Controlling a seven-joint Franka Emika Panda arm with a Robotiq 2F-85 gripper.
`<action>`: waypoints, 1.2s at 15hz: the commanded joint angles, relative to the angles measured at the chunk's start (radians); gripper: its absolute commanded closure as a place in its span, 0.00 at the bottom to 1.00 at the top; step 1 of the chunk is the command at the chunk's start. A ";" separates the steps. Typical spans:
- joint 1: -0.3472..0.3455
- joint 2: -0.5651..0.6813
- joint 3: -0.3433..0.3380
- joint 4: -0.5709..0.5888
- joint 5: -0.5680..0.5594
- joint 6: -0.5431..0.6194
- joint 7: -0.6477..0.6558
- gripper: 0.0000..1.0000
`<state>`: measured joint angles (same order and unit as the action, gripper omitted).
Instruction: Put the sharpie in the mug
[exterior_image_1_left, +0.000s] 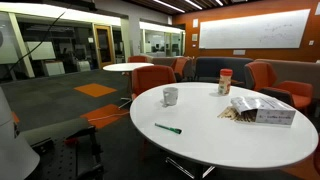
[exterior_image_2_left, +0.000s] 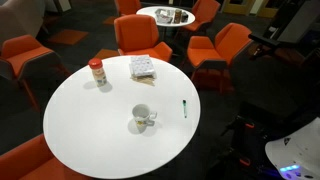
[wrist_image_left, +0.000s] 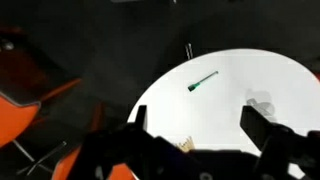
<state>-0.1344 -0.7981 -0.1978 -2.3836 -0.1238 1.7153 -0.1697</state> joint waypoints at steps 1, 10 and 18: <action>0.004 0.000 -0.002 0.002 -0.002 -0.002 0.002 0.00; 0.004 0.006 -0.011 -0.039 0.121 0.063 0.097 0.00; -0.010 0.152 0.053 -0.178 0.225 0.387 0.236 0.00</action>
<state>-0.1334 -0.7110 -0.1747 -2.5354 0.0718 2.0079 0.0080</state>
